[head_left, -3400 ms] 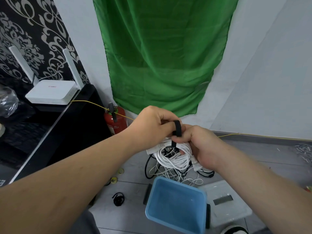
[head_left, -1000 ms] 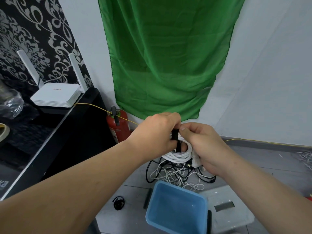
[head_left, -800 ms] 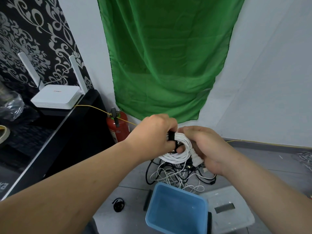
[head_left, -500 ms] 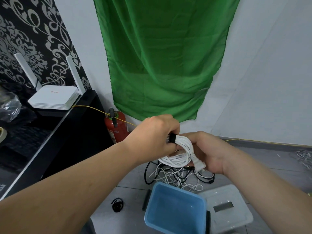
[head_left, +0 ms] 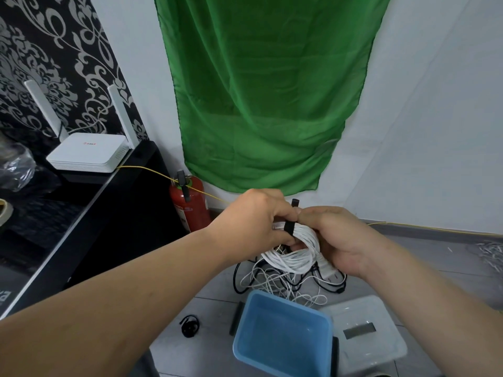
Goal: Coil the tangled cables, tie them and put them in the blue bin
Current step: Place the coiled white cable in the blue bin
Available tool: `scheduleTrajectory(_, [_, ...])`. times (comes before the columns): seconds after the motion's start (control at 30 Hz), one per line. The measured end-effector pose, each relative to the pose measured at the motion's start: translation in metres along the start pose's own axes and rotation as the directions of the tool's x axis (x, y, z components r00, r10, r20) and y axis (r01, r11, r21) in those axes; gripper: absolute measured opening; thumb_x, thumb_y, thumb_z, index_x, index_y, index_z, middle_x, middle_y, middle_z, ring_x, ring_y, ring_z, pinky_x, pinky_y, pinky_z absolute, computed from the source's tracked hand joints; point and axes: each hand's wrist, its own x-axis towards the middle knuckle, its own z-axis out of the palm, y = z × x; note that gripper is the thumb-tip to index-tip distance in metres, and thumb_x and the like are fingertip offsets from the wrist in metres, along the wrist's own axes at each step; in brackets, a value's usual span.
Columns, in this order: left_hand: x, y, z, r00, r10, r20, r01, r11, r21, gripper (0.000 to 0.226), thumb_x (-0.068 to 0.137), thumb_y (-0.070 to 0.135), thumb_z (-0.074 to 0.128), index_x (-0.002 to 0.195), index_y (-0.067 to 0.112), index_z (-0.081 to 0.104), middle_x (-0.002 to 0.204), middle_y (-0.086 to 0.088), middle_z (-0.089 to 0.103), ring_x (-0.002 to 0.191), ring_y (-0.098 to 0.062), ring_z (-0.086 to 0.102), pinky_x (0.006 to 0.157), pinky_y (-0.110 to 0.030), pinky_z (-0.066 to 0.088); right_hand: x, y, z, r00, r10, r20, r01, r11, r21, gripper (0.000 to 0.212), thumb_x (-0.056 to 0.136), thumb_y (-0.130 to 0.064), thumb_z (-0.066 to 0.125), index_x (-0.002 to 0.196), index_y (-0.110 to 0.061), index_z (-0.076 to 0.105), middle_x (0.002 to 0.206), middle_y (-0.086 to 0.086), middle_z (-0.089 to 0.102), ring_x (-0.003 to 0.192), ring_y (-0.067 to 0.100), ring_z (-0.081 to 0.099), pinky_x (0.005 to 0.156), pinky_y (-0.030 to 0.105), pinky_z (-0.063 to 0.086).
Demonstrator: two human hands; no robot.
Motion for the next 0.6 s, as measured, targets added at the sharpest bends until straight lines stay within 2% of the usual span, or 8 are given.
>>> scheduleTrajectory(0.07, [0.002,-0.001,-0.002,0.999,-0.034,-0.008,0.033,0.997,-0.069,0.033,0.071,0.020,0.092,0.102,0.026,0.082,0.087,0.008,0.066,0.078,-0.008,0.061,0.068,-0.023,0.047,-0.002,-0.001,0.002,1.000,-0.030,-0.006,0.030,0.999,0.016,0.011,0.096,-0.003,0.065,0.088,0.004,0.069,0.073,0.022,0.068,0.052,0.027,0.064,0.048,0.032,0.058])
scheduleTrajectory(0.2, [0.002,-0.004,-0.007,0.998,-0.047,0.035,0.050,0.995,-0.088,0.037,0.077,0.015,0.087,0.111,0.028,0.080,0.089,0.004,0.067,0.082,-0.010,0.063,0.074,-0.026,0.050,-0.005,-0.003,0.001,0.997,-0.079,0.003,0.079,0.997,-0.001,0.016,0.096,-0.003,0.062,0.102,0.010,0.069,0.079,0.024,0.068,0.055,0.027,0.064,0.050,0.032,0.057])
scheduleTrajectory(0.3, [0.001,-0.002,-0.013,0.988,-0.153,0.026,0.154,0.985,-0.082,0.051,0.073,0.018,0.091,0.120,0.027,0.074,0.089,0.006,0.070,0.081,-0.011,0.066,0.077,-0.033,0.056,-0.008,-0.004,0.001,0.992,-0.128,0.023,0.129,0.988,-0.088,0.015,0.092,-0.001,0.064,0.096,0.009,0.074,0.083,0.029,0.068,0.064,0.032,0.063,0.064,0.039,0.057])
scheduleTrajectory(0.37, [0.001,0.002,-0.017,0.971,-0.239,0.020,0.240,0.965,-0.108,0.071,0.067,0.020,0.095,0.130,0.027,0.062,0.087,0.007,0.070,0.078,-0.008,0.067,0.076,-0.032,0.058,-0.011,-0.004,0.002,0.982,-0.181,0.058,0.188,0.970,-0.155,0.012,0.091,-0.004,0.067,0.095,0.001,0.078,0.087,0.027,0.072,0.073,0.036,0.067,0.076,0.045,0.057])
scheduleTrajectory(0.43, [0.001,0.003,-0.019,0.963,-0.268,0.022,0.268,0.953,-0.138,0.089,0.065,0.021,0.096,0.142,0.030,0.052,0.087,0.007,0.071,0.076,-0.008,0.068,0.076,-0.030,0.059,-0.012,-0.003,0.002,0.961,-0.253,0.114,0.274,0.929,-0.247,0.012,0.088,-0.005,0.072,0.096,-0.009,0.080,0.090,0.023,0.076,0.083,0.035,0.071,0.086,0.049,0.058])
scheduleTrajectory(0.47, [0.000,0.002,-0.019,0.963,-0.270,0.021,0.271,0.952,-0.146,0.086,0.065,0.021,0.096,0.141,0.030,0.055,0.087,0.006,0.071,0.076,-0.009,0.068,0.075,-0.029,0.059,-0.012,-0.002,0.001,0.951,-0.275,0.140,0.305,0.909,-0.283,0.013,0.089,-0.003,0.072,0.097,-0.010,0.080,0.089,0.021,0.076,0.083,0.032,0.072,0.088,0.049,0.059])
scheduleTrajectory(0.53, [-0.001,0.001,-0.019,0.962,-0.272,0.015,0.271,0.952,-0.141,0.056,0.068,0.020,0.094,0.119,0.026,0.071,0.084,0.006,0.073,0.076,-0.010,0.069,0.075,-0.033,0.058,-0.013,-0.002,0.001,0.941,-0.297,0.164,0.336,0.881,-0.333,0.016,0.092,-0.001,0.069,0.103,-0.010,0.077,0.087,0.020,0.076,0.081,0.030,0.072,0.086,0.048,0.060])
scheduleTrajectory(0.6, [-0.003,0.001,-0.016,0.959,-0.284,0.006,0.283,0.951,-0.129,0.035,0.069,0.020,0.093,0.099,0.023,0.077,0.081,0.006,0.074,0.075,-0.011,0.069,0.074,-0.035,0.058,-0.011,0.000,0.001,0.942,-0.297,0.159,0.335,0.869,-0.364,0.015,0.095,-0.001,0.067,0.104,-0.008,0.075,0.086,0.020,0.076,0.081,0.031,0.073,0.085,0.046,0.061])
